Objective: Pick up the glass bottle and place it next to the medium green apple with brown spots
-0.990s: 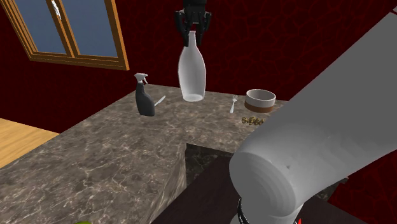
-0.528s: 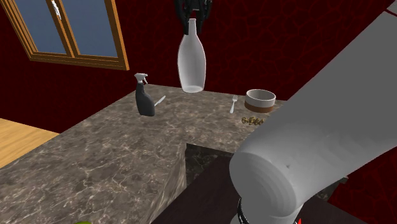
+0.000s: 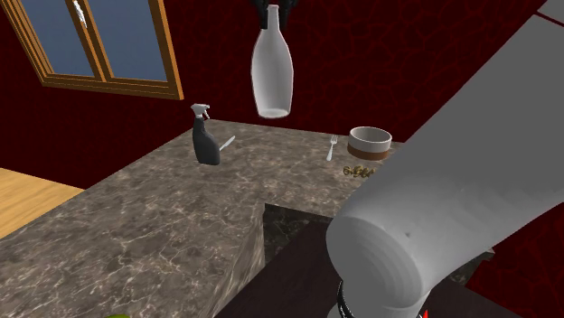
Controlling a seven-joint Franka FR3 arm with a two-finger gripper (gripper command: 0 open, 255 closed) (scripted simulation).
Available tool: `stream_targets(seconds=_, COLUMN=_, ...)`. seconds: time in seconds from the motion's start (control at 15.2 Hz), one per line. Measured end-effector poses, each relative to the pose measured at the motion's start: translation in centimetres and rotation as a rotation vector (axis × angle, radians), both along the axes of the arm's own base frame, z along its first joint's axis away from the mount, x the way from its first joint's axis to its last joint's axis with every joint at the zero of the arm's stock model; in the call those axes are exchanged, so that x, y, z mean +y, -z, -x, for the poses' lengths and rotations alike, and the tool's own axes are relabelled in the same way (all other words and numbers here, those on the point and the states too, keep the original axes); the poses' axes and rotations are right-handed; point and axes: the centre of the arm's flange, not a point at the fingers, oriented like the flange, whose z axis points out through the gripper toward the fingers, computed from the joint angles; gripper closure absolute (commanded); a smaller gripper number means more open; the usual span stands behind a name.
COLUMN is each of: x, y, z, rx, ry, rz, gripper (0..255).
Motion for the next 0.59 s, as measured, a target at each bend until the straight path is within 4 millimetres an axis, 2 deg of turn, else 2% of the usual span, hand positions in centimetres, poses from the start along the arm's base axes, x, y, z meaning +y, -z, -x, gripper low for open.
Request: stream_targets(seconds=0.59, x=0.0, y=-4.8, z=-0.2, rx=0.000, ry=0.000, rz=0.000, gripper=255)
